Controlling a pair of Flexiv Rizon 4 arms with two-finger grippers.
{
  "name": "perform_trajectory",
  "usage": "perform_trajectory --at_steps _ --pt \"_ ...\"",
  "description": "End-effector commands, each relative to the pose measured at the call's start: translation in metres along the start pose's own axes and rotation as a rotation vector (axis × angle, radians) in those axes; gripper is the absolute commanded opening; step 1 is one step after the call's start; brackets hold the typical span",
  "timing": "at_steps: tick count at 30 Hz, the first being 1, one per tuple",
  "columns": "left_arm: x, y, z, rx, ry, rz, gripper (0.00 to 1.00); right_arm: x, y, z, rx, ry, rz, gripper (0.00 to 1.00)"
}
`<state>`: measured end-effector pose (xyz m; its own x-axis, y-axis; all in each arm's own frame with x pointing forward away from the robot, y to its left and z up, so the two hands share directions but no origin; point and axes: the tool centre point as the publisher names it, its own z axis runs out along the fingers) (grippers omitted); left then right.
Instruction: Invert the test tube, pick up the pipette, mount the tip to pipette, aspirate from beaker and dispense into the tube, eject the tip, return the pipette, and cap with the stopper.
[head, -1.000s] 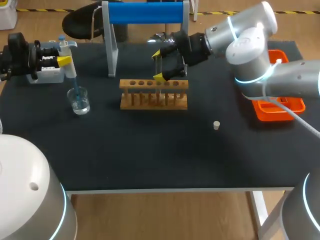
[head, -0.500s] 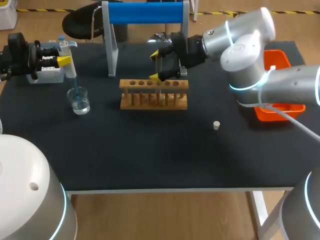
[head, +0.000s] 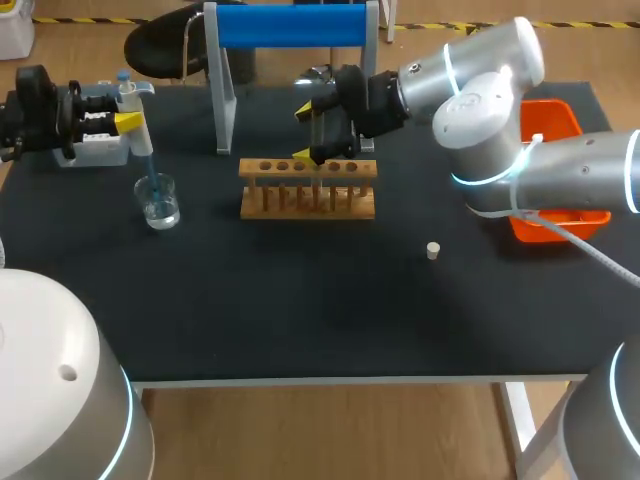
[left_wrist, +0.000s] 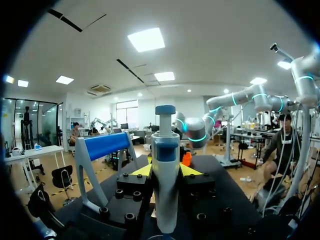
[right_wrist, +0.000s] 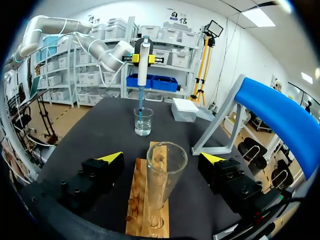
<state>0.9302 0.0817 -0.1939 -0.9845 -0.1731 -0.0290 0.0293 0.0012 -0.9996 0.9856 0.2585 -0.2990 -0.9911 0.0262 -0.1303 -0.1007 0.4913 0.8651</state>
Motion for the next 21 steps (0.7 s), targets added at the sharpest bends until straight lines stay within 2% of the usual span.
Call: perform_trajectory --at_steps 1,21 --pt "-0.0007 -0.0005 -0.0004 -0.001 0.002 -0.001 0.00 -0.0035 0.0020 0.0029 0.010 0.005 -0.002 1.00" --pt "-0.0007 -0.0005 -0.0004 -0.001 0.002 -0.001 0.00 -0.0054 -0.0026 0.0046 0.030 0.001 -0.009 1.00"
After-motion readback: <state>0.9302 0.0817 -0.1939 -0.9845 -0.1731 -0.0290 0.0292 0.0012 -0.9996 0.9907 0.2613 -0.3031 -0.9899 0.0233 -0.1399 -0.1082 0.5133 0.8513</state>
